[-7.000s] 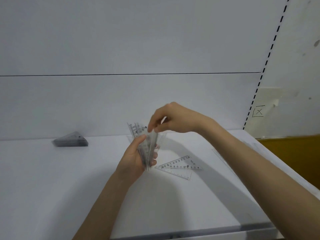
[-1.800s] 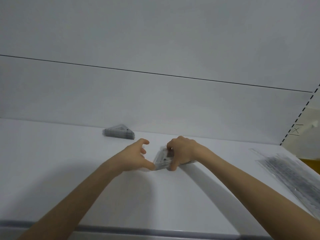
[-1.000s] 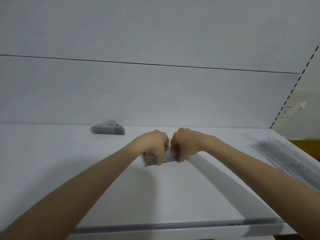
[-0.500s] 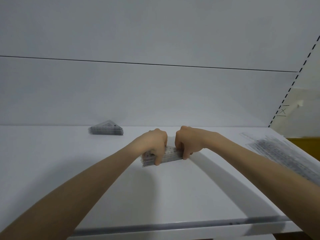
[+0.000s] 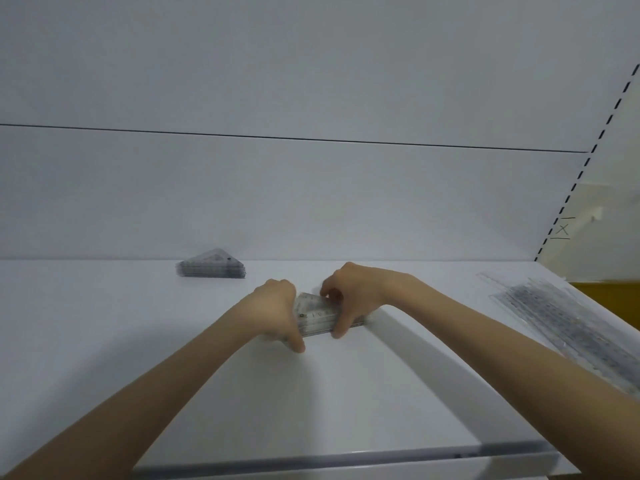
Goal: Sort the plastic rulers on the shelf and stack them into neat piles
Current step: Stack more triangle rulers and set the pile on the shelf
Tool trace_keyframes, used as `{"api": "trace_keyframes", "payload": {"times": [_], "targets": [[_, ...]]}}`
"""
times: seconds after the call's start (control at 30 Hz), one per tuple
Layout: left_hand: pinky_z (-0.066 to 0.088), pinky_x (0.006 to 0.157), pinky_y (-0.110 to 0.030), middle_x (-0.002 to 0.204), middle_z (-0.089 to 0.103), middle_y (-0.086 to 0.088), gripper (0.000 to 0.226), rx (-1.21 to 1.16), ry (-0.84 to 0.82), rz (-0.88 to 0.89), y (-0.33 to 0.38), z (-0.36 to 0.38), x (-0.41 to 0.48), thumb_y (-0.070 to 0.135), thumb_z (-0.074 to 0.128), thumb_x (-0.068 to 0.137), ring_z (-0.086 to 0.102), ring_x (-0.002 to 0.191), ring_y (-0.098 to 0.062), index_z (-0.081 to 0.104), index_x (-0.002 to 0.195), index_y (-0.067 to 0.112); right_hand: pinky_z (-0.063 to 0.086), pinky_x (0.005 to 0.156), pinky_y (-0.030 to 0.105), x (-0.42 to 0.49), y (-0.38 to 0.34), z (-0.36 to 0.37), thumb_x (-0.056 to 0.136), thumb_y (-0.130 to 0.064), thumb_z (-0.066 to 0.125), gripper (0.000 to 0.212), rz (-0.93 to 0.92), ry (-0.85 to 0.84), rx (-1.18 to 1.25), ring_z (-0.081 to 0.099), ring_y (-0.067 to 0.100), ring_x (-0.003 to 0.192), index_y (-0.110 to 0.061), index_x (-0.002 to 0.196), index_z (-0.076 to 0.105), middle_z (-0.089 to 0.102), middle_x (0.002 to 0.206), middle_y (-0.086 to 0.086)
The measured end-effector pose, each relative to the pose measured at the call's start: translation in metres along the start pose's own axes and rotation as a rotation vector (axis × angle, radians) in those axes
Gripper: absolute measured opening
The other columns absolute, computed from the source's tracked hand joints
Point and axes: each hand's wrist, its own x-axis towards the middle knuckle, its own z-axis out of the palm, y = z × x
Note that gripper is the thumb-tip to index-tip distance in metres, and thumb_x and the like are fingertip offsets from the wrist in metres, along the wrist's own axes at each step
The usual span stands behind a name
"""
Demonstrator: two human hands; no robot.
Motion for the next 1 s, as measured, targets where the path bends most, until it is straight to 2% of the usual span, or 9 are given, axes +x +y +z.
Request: {"api": "trace_keyframes", "payload": {"times": [0.07, 0.13, 0.27, 0.33, 0.43, 0.57, 0.7, 0.8, 1.0], "targets": [[0.039, 0.05, -0.022, 0.096, 0.052, -0.002, 0.049, -0.082, 0.049, -0.011, -0.002, 0.005, -0.001, 0.025, 0.082, 0.063, 0.051, 0.073, -0.015, 0.043, 0.091, 0.012, 0.053, 0.076, 0.033, 0.006, -0.007, 0.001, 0.063, -0.039, 0.083, 0.056, -0.016, -0.002, 0.006, 0.059, 0.017, 0.09, -0.016, 0.11, 0.063, 0.063, 0.095, -0.004], [0.039, 0.049, -0.024, 0.094, 0.055, -0.005, 0.046, -0.115, 0.102, 0.01, 0.0, 0.007, 0.001, 0.016, 0.079, 0.063, 0.052, 0.072, -0.017, 0.04, 0.086, 0.012, 0.055, 0.076, 0.036, 0.011, -0.014, 0.001, 0.063, -0.035, 0.083, 0.049, -0.034, -0.017, -0.02, 0.061, 0.02, 0.089, -0.014, 0.103, 0.065, 0.065, 0.096, 0.001], [0.03, 0.043, -0.022, 0.073, 0.039, 0.002, 0.039, -0.036, 0.143, 0.072, 0.01, 0.006, 0.002, 0.008, 0.076, 0.066, 0.046, 0.068, -0.017, 0.039, 0.078, 0.012, 0.047, 0.059, 0.033, 0.018, -0.022, 0.001, 0.062, -0.026, 0.082, 0.038, -0.031, -0.039, -0.062, 0.059, 0.023, 0.072, -0.007, 0.091, 0.067, 0.061, 0.077, 0.005], [0.028, 0.039, -0.019, 0.067, 0.041, 0.002, 0.039, -0.013, 0.142, 0.083, 0.013, 0.004, 0.003, 0.006, 0.075, 0.066, 0.044, 0.058, -0.013, 0.038, 0.067, 0.014, 0.04, 0.054, 0.029, 0.021, -0.025, 0.003, 0.061, -0.022, 0.081, 0.034, -0.02, -0.022, -0.075, 0.052, 0.022, 0.063, -0.003, 0.083, 0.064, 0.052, 0.066, 0.002], [0.026, 0.033, -0.016, 0.061, 0.043, 0.002, 0.039, 0.008, 0.143, 0.087, 0.013, 0.004, 0.004, 0.004, 0.074, 0.066, 0.039, 0.051, -0.01, 0.037, 0.061, 0.013, 0.036, 0.049, 0.026, 0.021, -0.027, 0.003, 0.061, -0.02, 0.081, 0.029, -0.012, -0.007, -0.086, 0.048, 0.021, 0.058, -0.008, 0.068, 0.056, 0.046, 0.059, 0.001], [0.025, 0.034, -0.017, 0.061, 0.043, 0.002, 0.039, -0.002, 0.147, 0.087, 0.013, 0.004, 0.003, 0.004, 0.075, 0.065, 0.039, 0.05, -0.009, 0.037, 0.06, 0.013, 0.036, 0.049, 0.026, 0.02, -0.028, 0.002, 0.061, -0.021, 0.082, 0.032, -0.011, -0.01, -0.079, 0.049, 0.022, 0.059, -0.003, 0.079, 0.064, 0.048, 0.062, 0.002], [0.028, 0.04, -0.021, 0.069, 0.039, 0.001, 0.041, -0.007, 0.144, 0.054, 0.013, 0.004, -0.002, 0.006, 0.075, 0.066, 0.04, 0.057, -0.013, 0.035, 0.064, 0.013, 0.038, 0.052, 0.027, 0.015, -0.022, 0.001, 0.061, -0.027, 0.082, 0.035, 0.0, -0.034, -0.083, 0.051, 0.021, 0.064, -0.005, 0.085, 0.066, 0.052, 0.066, 0.001], [0.027, 0.041, -0.021, 0.071, 0.035, 0.0, 0.044, 0.017, 0.161, 0.034, 0.011, 0.004, -0.006, 0.007, 0.074, 0.067, 0.035, 0.056, -0.01, 0.031, 0.066, 0.013, 0.035, 0.048, 0.024, 0.004, -0.009, -0.001, 0.062, -0.025, 0.081, 0.033, 0.016, -0.004, -0.097, 0.051, 0.02, 0.065, -0.005, 0.083, 0.067, 0.054, 0.067, 0.003], [0.024, 0.041, -0.021, 0.07, 0.032, -0.001, 0.046, 0.06, 0.192, 0.044, 0.012, 0.005, -0.008, 0.004, 0.073, 0.068, 0.032, 0.056, -0.01, 0.028, 0.064, 0.012, 0.032, 0.045, 0.022, 0.0, -0.005, 0.001, 0.061, -0.023, 0.082, 0.026, 0.015, 0.026, -0.097, 0.049, 0.021, 0.062, -0.006, 0.074, 0.067, 0.048, 0.056, 0.002]]}}
